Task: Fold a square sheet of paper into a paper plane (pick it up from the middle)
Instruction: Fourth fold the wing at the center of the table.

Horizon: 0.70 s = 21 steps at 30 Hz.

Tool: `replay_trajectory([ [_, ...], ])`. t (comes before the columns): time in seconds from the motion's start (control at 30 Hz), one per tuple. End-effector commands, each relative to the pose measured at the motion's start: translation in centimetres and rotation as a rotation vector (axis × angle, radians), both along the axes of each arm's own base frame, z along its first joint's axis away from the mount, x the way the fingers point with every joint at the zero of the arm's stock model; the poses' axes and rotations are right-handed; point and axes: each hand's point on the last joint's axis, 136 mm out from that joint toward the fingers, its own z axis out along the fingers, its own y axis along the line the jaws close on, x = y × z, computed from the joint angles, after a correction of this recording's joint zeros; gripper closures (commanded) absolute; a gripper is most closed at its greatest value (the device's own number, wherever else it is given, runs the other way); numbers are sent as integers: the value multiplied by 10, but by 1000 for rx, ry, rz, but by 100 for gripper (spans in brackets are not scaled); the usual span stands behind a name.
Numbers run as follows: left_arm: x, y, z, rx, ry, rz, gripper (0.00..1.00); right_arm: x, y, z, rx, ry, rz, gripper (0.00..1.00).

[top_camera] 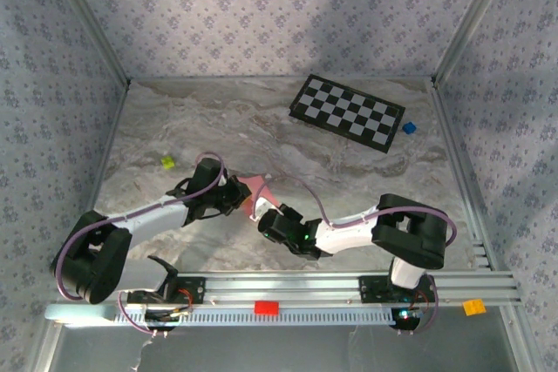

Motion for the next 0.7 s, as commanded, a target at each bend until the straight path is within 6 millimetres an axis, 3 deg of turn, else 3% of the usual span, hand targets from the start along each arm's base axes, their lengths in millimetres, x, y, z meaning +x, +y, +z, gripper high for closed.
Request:
replay_trajectory([
  [0.0,2,-4,8,-2,-16,-14,90,2,1,-1,9,20,-20,94],
  [0.13,3,-2,11,13,-21,-11,74,2,4,-3,36,44,-30,97],
  [0.2,3,1,12,31,-24,-4,57,1,5,-4,52,61,-39,98],
  [0.33,0,12,16,72,-34,21,44,0,9,-5,120,111,-67,99],
  [0.67,-6,25,21,98,-44,51,39,1,16,-8,360,341,-110,100],
])
